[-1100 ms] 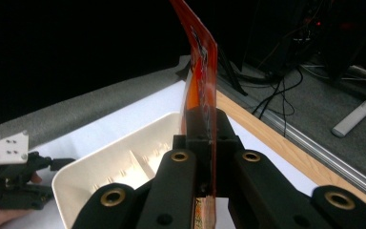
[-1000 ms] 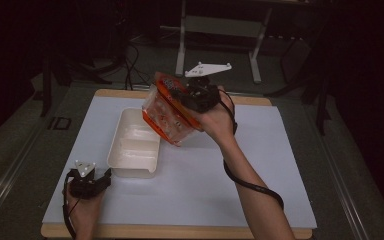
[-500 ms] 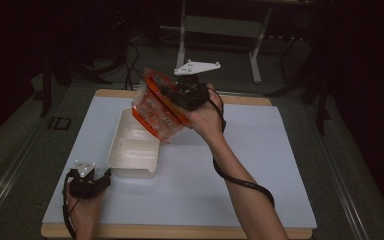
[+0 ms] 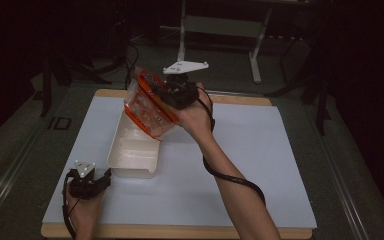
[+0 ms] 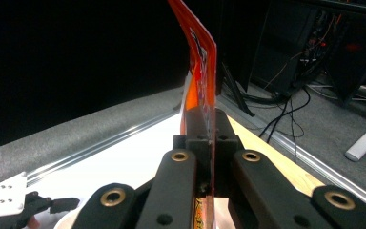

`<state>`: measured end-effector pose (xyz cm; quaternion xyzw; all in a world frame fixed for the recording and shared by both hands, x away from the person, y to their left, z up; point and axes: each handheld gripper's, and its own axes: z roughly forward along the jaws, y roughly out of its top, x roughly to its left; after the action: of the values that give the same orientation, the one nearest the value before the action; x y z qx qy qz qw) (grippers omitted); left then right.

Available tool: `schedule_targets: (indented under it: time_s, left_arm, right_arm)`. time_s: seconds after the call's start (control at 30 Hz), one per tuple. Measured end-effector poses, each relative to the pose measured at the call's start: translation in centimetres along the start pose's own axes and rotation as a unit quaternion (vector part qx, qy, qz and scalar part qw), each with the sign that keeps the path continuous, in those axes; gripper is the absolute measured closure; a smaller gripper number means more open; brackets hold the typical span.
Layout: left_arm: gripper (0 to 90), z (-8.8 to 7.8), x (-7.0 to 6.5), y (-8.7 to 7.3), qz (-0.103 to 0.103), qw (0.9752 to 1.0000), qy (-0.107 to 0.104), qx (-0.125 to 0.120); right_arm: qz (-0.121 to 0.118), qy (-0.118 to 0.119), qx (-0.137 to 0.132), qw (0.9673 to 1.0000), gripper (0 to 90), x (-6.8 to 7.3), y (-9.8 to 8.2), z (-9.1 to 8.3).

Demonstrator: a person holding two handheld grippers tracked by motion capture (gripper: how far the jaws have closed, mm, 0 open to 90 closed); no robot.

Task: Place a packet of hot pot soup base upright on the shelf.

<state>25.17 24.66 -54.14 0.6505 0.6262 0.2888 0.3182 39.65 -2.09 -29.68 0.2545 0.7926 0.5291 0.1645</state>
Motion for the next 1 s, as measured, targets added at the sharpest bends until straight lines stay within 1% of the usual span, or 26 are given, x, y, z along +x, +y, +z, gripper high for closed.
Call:
schedule_targets:
  time_s: [0.2,0.57,0.63,0.7,0.87,1.0]
  left_arm:
    - [42.1,0.0,0.0,0.0,0.000,1.0000,0.000,0.000]
    - [42.1,0.0,0.1,0.0,-0.001,1.0000,-0.002,0.000]
    - [42.0,0.0,0.1,0.0,-0.002,1.0000,-0.002,0.000]
    - [42.1,0.0,0.1,0.0,-0.003,1.0000,-0.004,0.000]
    - [42.0,-0.1,0.1,0.0,-0.003,1.0000,-0.004,0.000]
    - [42.0,-0.1,0.1,0.0,-0.005,1.0000,-0.004,-0.001]
  right_arm:
    - [0.008,-0.003,0.000,1.0000,90.0,-0.1,-0.4,0.8]
    - [0.017,-0.002,-0.007,0.9998,90.0,-0.1,-0.5,1.3]
    - [0.021,0.000,-0.006,0.9998,90.0,-0.1,-0.5,1.5]
    - [0.021,-0.001,-0.005,0.9998,90.0,-0.1,-0.7,1.7]
    - [0.021,-0.004,0.009,0.9997,89.9,-0.1,-1.1,2.5]
    - [0.029,-0.009,0.027,0.9992,89.9,-0.1,-1.5,3.5]
